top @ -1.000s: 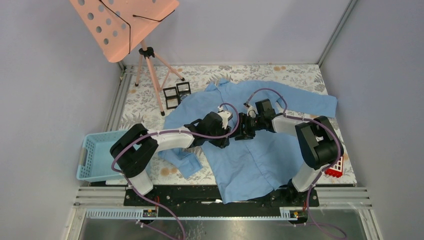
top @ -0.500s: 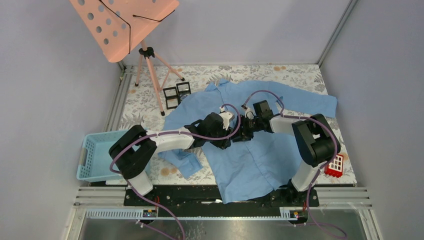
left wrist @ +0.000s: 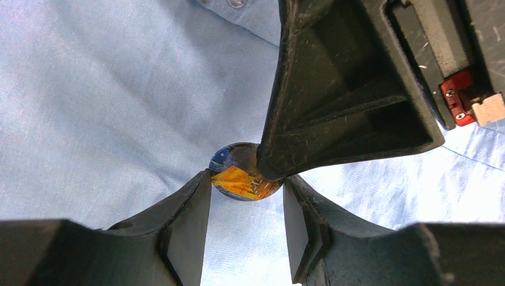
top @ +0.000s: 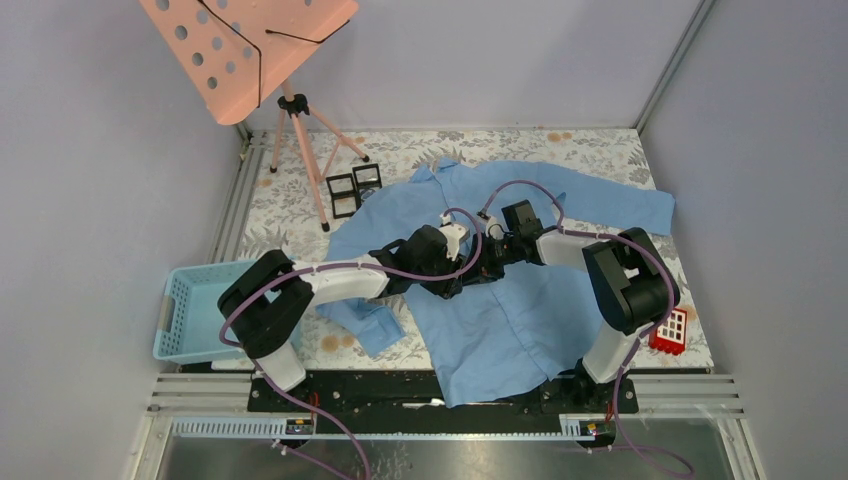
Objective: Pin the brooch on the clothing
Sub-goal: Pick up the brooch from the center of the board.
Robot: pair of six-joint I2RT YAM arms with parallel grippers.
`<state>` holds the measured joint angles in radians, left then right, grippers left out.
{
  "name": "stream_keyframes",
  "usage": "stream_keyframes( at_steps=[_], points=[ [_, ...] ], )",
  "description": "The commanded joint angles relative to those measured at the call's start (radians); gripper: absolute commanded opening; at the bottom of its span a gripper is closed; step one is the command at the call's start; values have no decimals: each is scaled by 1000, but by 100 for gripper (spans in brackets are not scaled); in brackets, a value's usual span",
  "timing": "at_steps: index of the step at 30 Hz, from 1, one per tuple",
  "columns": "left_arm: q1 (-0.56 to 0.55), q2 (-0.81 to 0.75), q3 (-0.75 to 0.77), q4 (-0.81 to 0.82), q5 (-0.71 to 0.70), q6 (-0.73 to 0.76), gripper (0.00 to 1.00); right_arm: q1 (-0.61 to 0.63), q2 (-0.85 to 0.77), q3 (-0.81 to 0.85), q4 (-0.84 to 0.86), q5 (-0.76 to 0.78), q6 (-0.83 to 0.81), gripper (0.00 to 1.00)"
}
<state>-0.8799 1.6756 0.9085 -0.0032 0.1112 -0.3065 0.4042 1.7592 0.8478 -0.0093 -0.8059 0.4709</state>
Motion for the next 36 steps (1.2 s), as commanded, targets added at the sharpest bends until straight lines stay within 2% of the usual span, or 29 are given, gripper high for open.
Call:
stream_keyframes(
  at_steps=[1,13,29,32,36],
  points=[
    [-6,-40,33,42,20,18,41,14,-13,17,0,-44,-12,24],
    [-5,-53,35,45,14,23,41,32,-16,11,34,-73,-19,23],
    [-6,-76,27,48,14,23,41,48,8,31,17,-51,-35,29],
    [-6,-72,30,49,16,24,41,52,5,28,23,-66,-29,24],
    [-7,-68,28,47,8,20,43,53,-16,21,17,-32,-28,3]
  ],
)
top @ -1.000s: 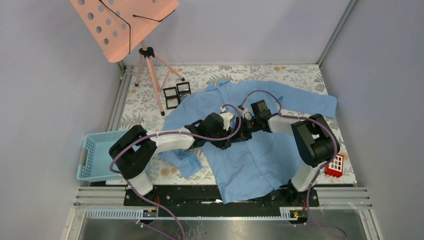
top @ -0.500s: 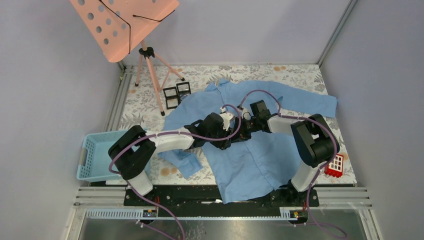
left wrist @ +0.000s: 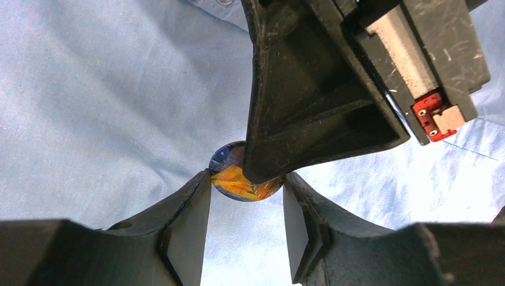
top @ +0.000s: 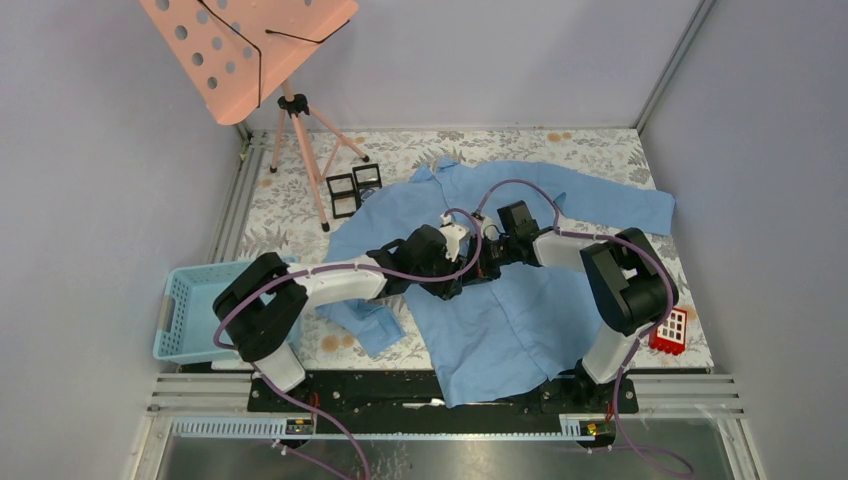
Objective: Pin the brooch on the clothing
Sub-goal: Pick up the brooch from the center of the board.
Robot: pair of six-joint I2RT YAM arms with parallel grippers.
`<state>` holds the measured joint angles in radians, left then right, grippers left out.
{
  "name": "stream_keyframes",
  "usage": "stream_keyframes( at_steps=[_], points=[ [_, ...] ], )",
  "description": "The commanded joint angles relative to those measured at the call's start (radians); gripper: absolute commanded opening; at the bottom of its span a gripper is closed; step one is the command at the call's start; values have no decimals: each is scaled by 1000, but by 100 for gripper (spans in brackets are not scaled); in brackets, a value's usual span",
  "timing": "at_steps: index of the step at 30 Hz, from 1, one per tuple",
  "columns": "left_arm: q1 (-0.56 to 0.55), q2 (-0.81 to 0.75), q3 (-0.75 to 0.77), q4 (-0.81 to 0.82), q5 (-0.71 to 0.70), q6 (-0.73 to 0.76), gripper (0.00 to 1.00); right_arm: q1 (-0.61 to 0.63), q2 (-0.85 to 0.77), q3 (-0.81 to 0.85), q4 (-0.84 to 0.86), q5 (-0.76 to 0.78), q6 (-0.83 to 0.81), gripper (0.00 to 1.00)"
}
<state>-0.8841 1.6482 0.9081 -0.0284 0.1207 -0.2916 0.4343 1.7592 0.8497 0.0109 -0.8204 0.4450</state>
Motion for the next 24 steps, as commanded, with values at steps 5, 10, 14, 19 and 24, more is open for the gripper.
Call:
stream_keyframes(
  at_steps=[5,10,14,19,24],
  points=[
    [-3,-67,2,82,-26,-14,63,23,-94,-8,-3,46,9,0],
    [-2,-153,-53,95,-52,-26,98,22,-218,-36,-46,134,30,0],
    [-2,-276,-102,78,-76,-55,99,21,-345,-76,-50,203,65,0],
    [-2,-531,-200,69,-42,-161,99,21,-565,-148,-20,223,138,0],
    [0,-736,-264,67,34,-324,99,21,-809,-214,46,190,203,0]
  ],
)
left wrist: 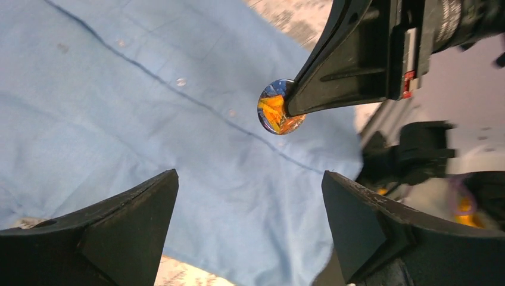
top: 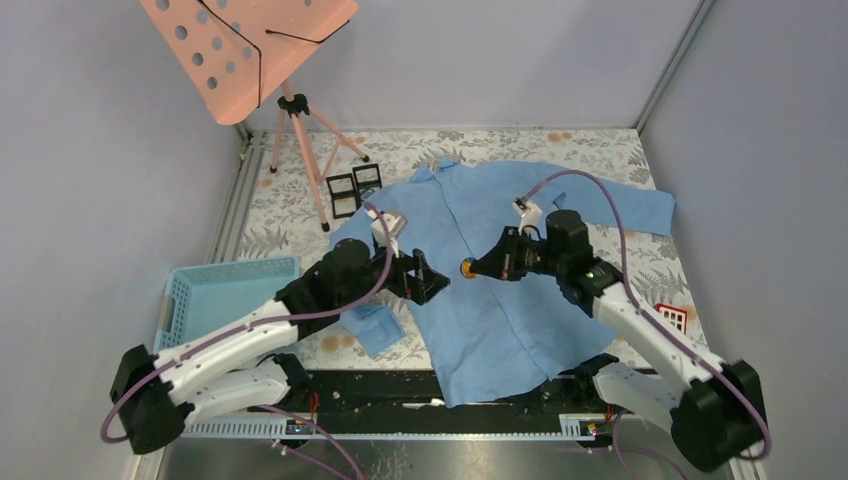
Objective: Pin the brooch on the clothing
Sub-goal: Pick up the brooch from the center of the board.
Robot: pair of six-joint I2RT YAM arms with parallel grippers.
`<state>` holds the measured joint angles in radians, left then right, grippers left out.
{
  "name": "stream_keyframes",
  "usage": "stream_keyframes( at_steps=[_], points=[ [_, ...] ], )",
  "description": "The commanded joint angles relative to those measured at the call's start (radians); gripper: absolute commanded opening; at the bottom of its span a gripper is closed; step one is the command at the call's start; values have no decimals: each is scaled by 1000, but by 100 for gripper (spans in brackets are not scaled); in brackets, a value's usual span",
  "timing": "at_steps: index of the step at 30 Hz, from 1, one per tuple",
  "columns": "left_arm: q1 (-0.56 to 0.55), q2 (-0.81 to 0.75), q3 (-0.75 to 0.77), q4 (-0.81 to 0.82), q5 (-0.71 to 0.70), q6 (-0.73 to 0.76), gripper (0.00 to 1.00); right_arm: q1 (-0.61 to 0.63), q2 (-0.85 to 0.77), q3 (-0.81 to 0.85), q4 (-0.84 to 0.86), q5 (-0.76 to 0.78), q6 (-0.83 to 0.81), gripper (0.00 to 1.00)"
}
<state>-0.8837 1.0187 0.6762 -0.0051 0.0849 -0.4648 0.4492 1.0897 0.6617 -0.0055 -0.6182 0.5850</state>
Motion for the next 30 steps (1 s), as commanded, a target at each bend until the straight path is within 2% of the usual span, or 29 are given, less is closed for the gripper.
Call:
stream_keyframes(
  at_steps=[1,5,9,11,16,26,30],
  points=[
    [0,-124,-34,53,102,-187,99,6,-176,-28,67,-29,68,0],
    [-1,-152,-39,120,199,-332,93,8,-297,-34,142,-111,107,0],
    [-1,-156,-73,296,286,-454,76,8,-359,-42,227,-168,165,0],
    [-5,-147,-66,353,342,-454,72,8,-364,-40,247,-194,176,0],
    [-10,-138,-45,317,342,-432,59,10,-359,-58,308,-246,217,0],
    [-34,-98,-30,311,351,-430,54,40,-309,-63,311,-274,214,0],
    [-36,-89,-31,351,358,-446,49,54,-280,-41,250,-276,174,0]
  ],
)
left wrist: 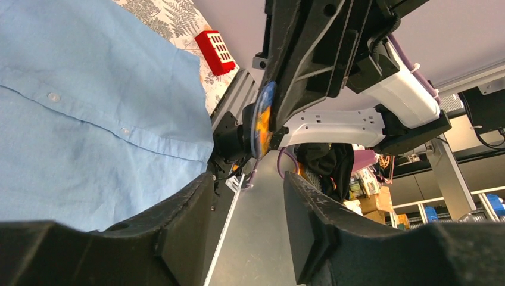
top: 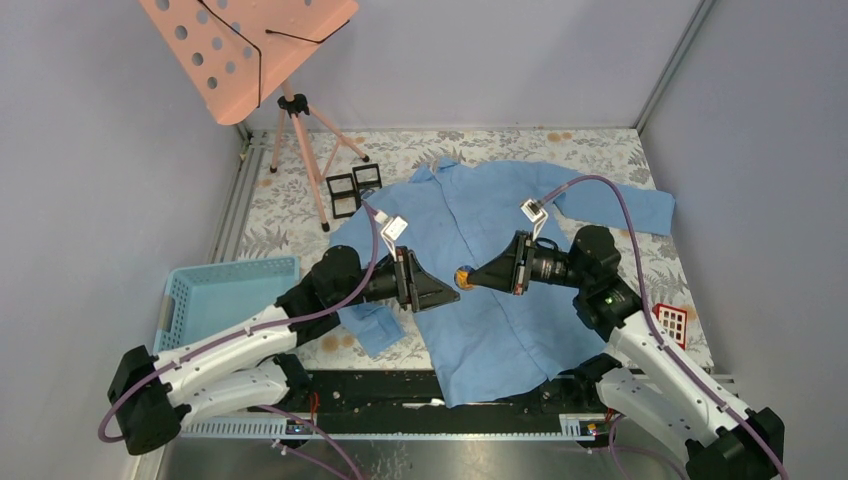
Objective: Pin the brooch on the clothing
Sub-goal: Pick up the brooch from the center of the board.
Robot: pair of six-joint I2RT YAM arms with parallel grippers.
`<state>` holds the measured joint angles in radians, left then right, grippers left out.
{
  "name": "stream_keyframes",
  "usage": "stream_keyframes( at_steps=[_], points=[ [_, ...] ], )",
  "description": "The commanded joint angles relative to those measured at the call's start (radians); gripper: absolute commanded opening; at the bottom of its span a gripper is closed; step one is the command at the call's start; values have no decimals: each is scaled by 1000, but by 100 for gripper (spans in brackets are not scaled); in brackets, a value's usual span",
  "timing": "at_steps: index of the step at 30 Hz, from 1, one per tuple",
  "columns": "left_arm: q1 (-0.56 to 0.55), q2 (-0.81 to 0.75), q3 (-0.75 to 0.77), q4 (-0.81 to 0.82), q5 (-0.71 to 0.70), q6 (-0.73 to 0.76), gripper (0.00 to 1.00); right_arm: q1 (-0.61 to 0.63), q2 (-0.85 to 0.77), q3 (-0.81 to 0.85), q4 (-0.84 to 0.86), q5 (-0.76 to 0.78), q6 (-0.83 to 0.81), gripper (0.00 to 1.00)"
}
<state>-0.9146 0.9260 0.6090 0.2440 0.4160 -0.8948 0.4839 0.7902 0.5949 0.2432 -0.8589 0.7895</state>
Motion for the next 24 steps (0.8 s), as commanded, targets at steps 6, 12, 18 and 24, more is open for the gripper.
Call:
stream_keyframes(
  at_steps=[6,12,18,24],
  points=[
    [-5,27,49,85,7,-21,39,44,35,23,-1,-42,-37,0],
    [-5,38,58,75,10,-24,30,46,44,27,-29,-36,-59,0],
    [-5,39,58,88,12,-32,23,52,43,22,-19,-38,-58,0],
    [-4,44,53,110,13,-42,13,57,40,26,-33,-49,-67,0]
  ],
)
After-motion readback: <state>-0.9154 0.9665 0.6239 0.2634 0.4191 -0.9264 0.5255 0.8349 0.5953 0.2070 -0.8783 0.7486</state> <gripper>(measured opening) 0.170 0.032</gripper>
